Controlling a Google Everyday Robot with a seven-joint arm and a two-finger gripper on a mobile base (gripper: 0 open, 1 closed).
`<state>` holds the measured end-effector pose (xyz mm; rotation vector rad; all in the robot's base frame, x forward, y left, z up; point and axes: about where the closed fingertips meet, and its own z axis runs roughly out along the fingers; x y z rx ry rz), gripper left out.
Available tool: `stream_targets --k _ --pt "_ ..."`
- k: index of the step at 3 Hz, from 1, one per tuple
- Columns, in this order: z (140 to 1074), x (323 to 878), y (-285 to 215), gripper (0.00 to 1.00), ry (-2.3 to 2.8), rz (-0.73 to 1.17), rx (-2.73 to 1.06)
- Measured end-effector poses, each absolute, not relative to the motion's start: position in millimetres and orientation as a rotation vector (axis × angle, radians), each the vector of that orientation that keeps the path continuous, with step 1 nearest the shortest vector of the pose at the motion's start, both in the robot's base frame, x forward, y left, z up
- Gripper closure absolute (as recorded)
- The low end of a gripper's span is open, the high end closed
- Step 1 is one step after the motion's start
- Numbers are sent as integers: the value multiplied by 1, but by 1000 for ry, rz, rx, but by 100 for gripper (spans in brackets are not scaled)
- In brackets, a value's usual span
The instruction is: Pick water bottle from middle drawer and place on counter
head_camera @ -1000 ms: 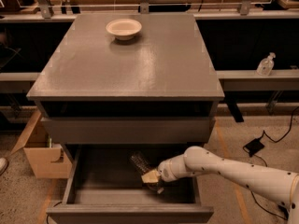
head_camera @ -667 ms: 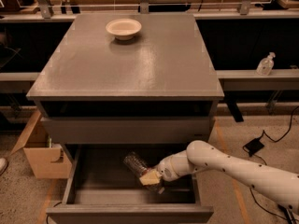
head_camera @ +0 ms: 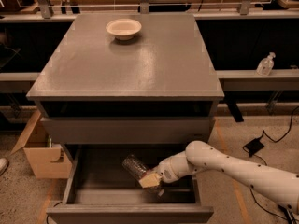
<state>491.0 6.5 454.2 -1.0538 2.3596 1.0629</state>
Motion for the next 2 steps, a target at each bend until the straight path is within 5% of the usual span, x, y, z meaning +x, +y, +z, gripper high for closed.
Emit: stream_targets --k 2 --pt "492 470 3 100 2335 1013 -1151"
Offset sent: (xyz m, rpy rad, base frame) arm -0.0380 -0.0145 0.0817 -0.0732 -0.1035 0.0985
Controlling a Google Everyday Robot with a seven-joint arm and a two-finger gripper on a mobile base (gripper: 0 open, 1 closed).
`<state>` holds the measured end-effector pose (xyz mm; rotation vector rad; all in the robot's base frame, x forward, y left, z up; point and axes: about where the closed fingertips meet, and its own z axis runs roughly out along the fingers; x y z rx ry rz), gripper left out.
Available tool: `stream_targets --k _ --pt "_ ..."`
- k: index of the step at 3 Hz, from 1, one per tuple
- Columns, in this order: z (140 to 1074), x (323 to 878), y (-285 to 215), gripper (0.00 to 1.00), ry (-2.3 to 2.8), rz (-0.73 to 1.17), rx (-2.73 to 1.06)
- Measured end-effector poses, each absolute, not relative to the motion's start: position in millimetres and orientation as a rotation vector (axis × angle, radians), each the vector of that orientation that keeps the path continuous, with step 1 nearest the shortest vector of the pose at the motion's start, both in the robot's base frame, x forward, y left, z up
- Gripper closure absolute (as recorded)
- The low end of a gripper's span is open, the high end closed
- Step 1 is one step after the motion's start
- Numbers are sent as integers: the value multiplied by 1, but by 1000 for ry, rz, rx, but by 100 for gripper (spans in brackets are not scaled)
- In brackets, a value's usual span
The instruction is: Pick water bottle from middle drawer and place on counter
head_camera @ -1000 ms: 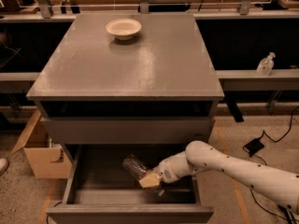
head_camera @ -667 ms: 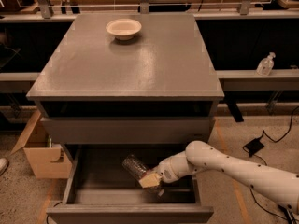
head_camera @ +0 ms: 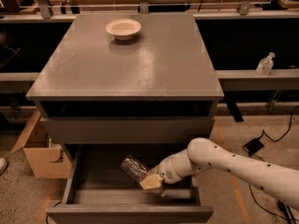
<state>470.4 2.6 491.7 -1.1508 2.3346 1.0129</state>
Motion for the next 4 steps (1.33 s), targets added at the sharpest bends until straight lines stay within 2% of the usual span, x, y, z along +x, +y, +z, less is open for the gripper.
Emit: stream_targets --k 1,3,4 --pt "537 458 0 100 2278 929 -1255" --pt "553 463 1 100 2214 935 -1279" --pt "594 467 8 100 2087 884 -1370"
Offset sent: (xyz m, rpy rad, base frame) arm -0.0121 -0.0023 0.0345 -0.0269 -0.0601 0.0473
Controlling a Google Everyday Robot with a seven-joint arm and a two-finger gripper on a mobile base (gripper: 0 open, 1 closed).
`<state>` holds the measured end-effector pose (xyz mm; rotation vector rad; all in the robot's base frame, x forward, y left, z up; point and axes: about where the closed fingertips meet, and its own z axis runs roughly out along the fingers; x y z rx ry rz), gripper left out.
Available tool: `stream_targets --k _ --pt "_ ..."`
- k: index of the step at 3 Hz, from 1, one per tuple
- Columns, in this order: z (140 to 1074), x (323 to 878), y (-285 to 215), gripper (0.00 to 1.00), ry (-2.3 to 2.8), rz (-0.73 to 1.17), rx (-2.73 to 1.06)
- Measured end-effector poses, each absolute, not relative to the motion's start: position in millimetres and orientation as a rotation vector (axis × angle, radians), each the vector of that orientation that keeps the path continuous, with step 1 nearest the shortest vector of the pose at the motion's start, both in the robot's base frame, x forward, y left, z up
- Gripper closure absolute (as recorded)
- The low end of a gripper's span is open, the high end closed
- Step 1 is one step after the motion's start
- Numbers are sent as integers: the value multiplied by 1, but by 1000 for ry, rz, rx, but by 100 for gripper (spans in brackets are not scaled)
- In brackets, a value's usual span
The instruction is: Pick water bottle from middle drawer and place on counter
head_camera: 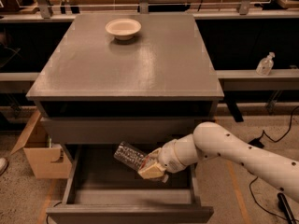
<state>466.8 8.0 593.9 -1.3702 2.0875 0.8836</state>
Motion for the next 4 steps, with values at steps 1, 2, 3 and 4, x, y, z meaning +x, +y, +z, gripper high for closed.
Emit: stream_targets --k 1,2,3,4 --pt "639 467 17 100 1972 786 -1464" --pt "639 467 17 100 1972 786 -1464" --pt "647 471 19 100 1957 748 -1498" --pt "675 480 15 100 1935 606 -1573"
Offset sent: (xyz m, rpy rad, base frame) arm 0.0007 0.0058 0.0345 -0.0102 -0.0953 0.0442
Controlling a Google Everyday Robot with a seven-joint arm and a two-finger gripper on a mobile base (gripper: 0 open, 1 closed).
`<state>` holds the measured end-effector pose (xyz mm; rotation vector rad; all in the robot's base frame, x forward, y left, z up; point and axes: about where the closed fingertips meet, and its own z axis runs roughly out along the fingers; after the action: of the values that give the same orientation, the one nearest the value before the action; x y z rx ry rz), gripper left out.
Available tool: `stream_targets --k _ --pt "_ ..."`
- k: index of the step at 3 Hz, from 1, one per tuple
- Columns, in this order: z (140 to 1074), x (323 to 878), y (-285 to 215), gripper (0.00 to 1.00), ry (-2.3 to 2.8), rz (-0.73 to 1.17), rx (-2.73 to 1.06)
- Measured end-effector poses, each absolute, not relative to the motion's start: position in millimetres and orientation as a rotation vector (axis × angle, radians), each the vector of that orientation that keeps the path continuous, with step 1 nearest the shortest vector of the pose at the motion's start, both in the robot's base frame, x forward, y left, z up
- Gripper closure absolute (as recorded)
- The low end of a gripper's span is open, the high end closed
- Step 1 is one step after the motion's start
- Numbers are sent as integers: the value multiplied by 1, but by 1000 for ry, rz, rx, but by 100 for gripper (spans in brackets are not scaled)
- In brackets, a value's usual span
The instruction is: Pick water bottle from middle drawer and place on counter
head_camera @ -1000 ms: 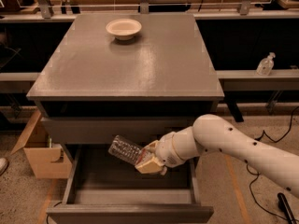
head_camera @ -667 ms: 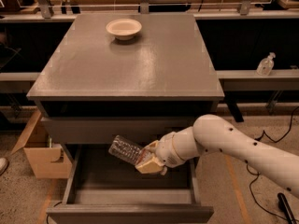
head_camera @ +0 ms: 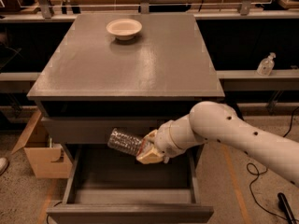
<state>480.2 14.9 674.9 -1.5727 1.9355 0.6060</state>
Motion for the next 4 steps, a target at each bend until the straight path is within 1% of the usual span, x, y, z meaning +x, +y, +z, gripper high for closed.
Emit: stream_targets --k 1,2,3,4 --pt "716 490 1 100 1898 456 -1619" --pt "716 490 1 100 1898 456 -1619" --pt "729 494 1 100 1871 417 -1650" --pt "761 501 -5 100 1826 309 -1690"
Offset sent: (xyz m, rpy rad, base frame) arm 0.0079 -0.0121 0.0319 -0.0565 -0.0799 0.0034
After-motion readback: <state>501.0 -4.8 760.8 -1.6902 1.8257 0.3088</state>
